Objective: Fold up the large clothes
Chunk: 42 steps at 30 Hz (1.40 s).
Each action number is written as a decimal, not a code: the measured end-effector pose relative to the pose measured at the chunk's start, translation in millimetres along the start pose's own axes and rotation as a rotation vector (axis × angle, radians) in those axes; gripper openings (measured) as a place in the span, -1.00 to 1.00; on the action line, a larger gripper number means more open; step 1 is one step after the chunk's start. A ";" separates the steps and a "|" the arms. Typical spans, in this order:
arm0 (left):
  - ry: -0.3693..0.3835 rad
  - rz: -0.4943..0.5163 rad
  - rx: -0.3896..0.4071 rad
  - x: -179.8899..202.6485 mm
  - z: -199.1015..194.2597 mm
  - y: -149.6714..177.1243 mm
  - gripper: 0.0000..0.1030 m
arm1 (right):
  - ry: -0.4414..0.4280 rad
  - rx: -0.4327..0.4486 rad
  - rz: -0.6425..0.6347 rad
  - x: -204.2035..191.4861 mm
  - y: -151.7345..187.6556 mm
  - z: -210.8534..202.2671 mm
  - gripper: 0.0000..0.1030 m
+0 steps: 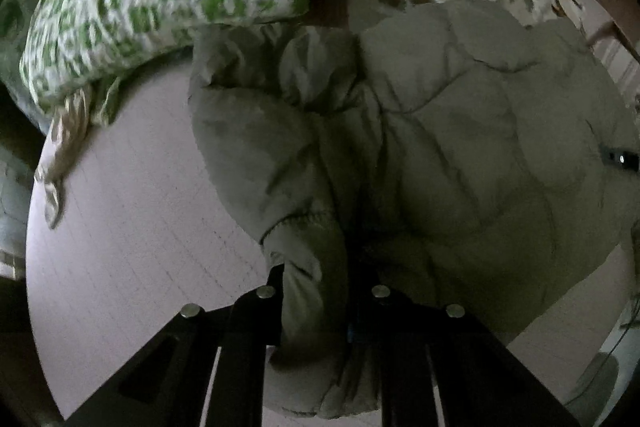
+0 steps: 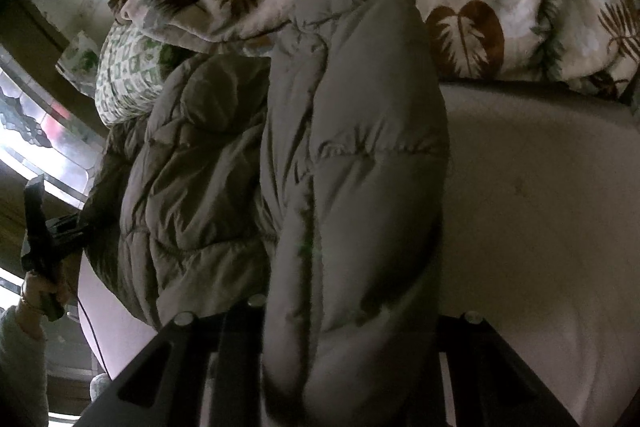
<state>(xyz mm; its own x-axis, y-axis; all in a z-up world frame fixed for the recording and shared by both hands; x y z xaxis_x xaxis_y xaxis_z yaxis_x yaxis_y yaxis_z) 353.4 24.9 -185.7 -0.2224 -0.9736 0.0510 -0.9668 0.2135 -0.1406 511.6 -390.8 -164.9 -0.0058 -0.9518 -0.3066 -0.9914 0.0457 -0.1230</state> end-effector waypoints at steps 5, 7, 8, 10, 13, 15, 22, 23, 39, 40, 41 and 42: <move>0.017 -0.074 -0.028 -19.2 23.8 -2.9 -0.34 | -0.003 -0.007 0.017 6.9 5.3 0.6 -0.48; -0.007 -0.088 -0.044 -28.1 35.3 -6.3 0.09 | -0.006 -0.013 0.021 9.1 4.8 3.2 -0.48; -0.003 -0.094 -0.050 -32.5 41.2 -8.6 0.28 | -0.008 -0.016 0.023 9.7 3.5 5.2 -0.48; 0.005 -0.106 -0.058 -40.1 49.6 -12.1 0.61 | -0.008 -0.023 0.022 12.1 1.5 9.8 -0.48; 0.058 -0.127 -0.083 -51.8 67.0 -17.8 0.91 | -0.014 -0.033 0.024 16.2 -0.8 17.1 -0.48; 0.135 -0.157 -0.120 -57.7 81.7 -17.4 1.00 | -0.019 -0.041 0.028 20.2 -1.7 21.8 -0.48; 0.277 -0.123 -0.175 -60.3 114.3 -21.6 1.00 | -0.038 -0.067 0.031 28.0 -5.1 35.9 -0.49; 0.268 -0.115 -0.180 -58.9 114.7 -21.8 1.00 | -0.036 -0.070 0.031 28.7 -5.6 38.2 -0.49; 0.224 -0.018 -0.056 -22.4 56.0 8.4 -0.45 | -0.033 -0.025 0.059 28.0 9.7 25.6 -0.48; 0.220 -0.013 -0.058 -19.3 53.6 12.2 -0.45 | -0.033 -0.022 0.059 28.6 11.2 23.6 -0.48; 0.217 -0.011 -0.060 -18.7 51.5 15.6 -0.46 | -0.032 -0.021 0.060 28.6 13.3 21.7 -0.48; 0.213 -0.008 -0.063 -17.5 49.7 18.4 -0.46 | -0.032 -0.021 0.059 28.4 15.1 20.2 -0.48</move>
<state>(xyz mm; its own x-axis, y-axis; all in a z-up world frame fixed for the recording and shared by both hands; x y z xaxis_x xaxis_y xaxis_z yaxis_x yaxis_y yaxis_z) 345.8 41.9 -238.3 -0.2302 -0.9376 0.2606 -0.9730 0.2174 -0.0773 499.2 -411.1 -194.5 -0.0610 -0.9374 -0.3428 -0.9919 0.0953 -0.0843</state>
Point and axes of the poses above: each gripper's, at about its wrist camera, not at the fingertips, and z roughly the way its jaws point, x to its right, y to its underside, the point moved 7 cm from there along z, roughly the way its jaws point, and after that the axes turned 14 degrees about -x, right-handed, at the moved point
